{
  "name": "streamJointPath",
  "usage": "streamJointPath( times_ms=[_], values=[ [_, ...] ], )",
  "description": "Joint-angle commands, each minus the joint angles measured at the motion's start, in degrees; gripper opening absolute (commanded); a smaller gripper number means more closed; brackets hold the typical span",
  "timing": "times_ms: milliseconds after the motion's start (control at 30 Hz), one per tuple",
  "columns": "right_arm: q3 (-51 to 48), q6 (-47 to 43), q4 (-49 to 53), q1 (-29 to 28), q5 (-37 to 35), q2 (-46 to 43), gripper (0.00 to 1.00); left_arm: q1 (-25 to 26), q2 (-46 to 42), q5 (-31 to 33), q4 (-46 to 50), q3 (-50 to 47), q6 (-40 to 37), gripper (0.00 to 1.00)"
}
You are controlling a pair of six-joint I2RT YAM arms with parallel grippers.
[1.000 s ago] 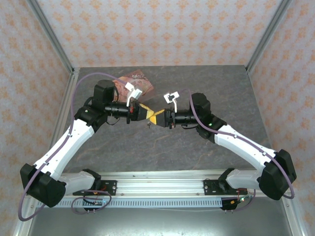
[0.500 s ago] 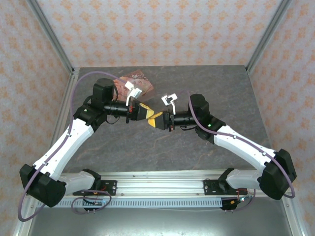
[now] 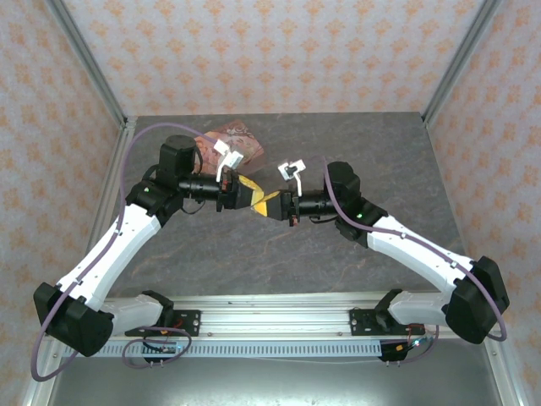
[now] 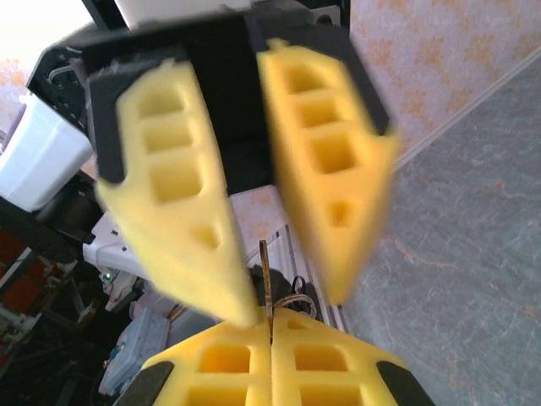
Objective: Unlock the padlock with the key
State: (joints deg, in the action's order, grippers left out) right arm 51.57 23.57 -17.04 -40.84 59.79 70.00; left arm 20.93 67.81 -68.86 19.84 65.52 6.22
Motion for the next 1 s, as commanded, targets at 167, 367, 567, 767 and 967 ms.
streamJointPath(
  times_ms=[167,367,567,767,967],
  values=[
    [-2.74,4.23,-9.71,0.66,-4.65,-0.74,0.0,-3.79,-6.93,5.85,-8.95,-4.86,7.35,0.54],
    [-3.53,5.72,-11.47,1.2,-5.64,-0.69,0.0,-5.28,-10.68,4.62,-19.42,-12.23,14.6,0.44],
    [-3.56,6.62,-12.73,1.2,-4.9,0.0,0.0,-5.18,-11.04,2.29,-24.46,-16.12,18.22,0.35],
    [-3.32,7.72,-13.99,1.2,-3.9,1.01,0.0,-4.42,-10.87,1.41,-25.42,-16.74,18.65,0.27],
    [-3.05,7.83,-13.81,1.2,-3.19,1.48,0.0,-3.27,-10.47,1.01,-25.64,-16.48,18.42,0.24]
  ],
)
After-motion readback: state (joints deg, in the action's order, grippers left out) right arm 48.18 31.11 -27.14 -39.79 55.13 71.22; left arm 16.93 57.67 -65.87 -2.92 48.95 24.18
